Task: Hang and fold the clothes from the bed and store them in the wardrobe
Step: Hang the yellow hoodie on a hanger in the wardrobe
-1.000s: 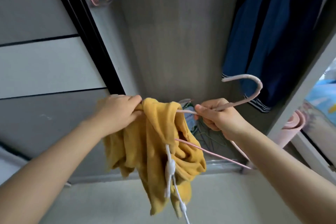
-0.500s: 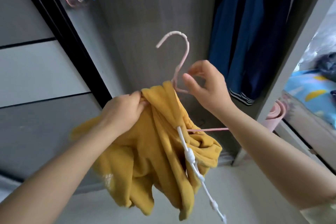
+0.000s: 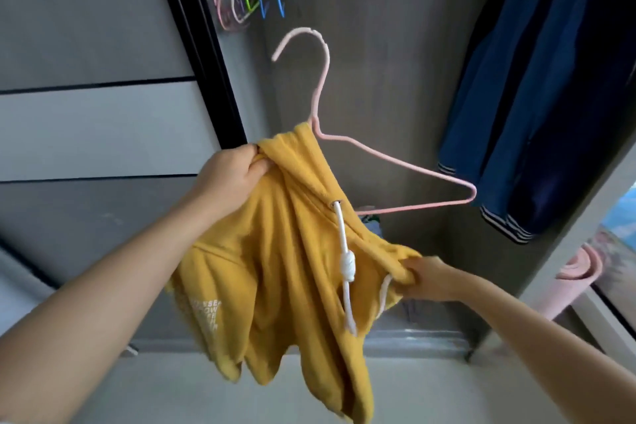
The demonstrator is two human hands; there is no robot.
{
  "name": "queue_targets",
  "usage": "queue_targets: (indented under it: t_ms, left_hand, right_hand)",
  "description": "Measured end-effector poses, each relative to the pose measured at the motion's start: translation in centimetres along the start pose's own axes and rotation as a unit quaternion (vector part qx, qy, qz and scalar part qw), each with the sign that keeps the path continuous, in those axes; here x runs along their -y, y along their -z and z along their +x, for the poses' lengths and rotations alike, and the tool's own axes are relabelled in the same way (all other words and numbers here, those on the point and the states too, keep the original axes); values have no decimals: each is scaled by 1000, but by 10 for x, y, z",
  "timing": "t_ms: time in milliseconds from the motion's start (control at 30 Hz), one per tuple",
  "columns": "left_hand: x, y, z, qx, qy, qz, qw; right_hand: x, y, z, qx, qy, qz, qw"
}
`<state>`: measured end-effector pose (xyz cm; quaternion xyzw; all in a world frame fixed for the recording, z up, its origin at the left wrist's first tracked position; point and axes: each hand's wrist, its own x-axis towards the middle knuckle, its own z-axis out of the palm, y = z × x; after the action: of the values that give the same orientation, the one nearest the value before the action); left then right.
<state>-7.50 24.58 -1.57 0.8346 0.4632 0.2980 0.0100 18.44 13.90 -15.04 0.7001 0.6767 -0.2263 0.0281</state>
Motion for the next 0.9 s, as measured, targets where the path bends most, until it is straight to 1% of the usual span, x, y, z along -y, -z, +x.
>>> queue_targets:
  t_ms: [33, 67, 100, 167, 233, 367, 433, 567, 633, 667, 733, 800, 833, 867, 900]
  left_hand:
    - [8, -2, -3, 8, 2, -7, 1000]
    - [16, -2, -7, 19, 5, -12, 1000]
    - [25, -5, -12, 32, 11, -19, 999]
    - [37, -11, -22, 60, 30, -36, 997]
    - [46, -16, -31, 95, 59, -28, 993]
    - [61, -15, -40, 176, 92, 39, 979]
    - [61, -11, -39, 195, 84, 76, 974]
    - [42, -10, -32, 200, 57, 132, 969]
    - [28, -17, -26, 197, 43, 139, 970]
    - [21, -20, -23, 187, 42, 127, 973]
    - [13, -22, -19, 156, 53, 85, 983]
    - [17, -21, -19, 108, 67, 27, 992]
    - [22, -19, -22, 80, 66, -10, 995]
    - [28, -16, -25, 50, 65, -54, 995]
    - [35, -14, -30, 22, 65, -102, 992]
  right_hand:
    - [-14, 9, 3, -36, -24, -59, 997]
    - [-25, 19, 6, -64, -43, -90, 993]
    - [-34, 29, 8, -74, -57, -91, 991]
    - [-43, 46, 9, -65, -57, -91, 992]
    - [-42, 60, 9, -56, -42, -140, 988]
    - [-34, 88, 4, -138, 0, -179, 974]
    - [-28, 105, 4, -172, 27, -190, 966]
    - [4, 131, 6, -259, 91, -174, 946]
    - [29, 137, 12, -303, 141, -152, 930]
    - [43, 137, 13, -330, 187, -135, 915]
    - [70, 133, 12, -369, 295, -106, 875]
    - [83, 127, 7, -422, 363, -67, 828]
    - [83, 124, 6, -462, 376, -48, 802]
    - [81, 122, 5, -502, 359, -38, 786]
    - [76, 121, 2, -533, 312, -24, 786]
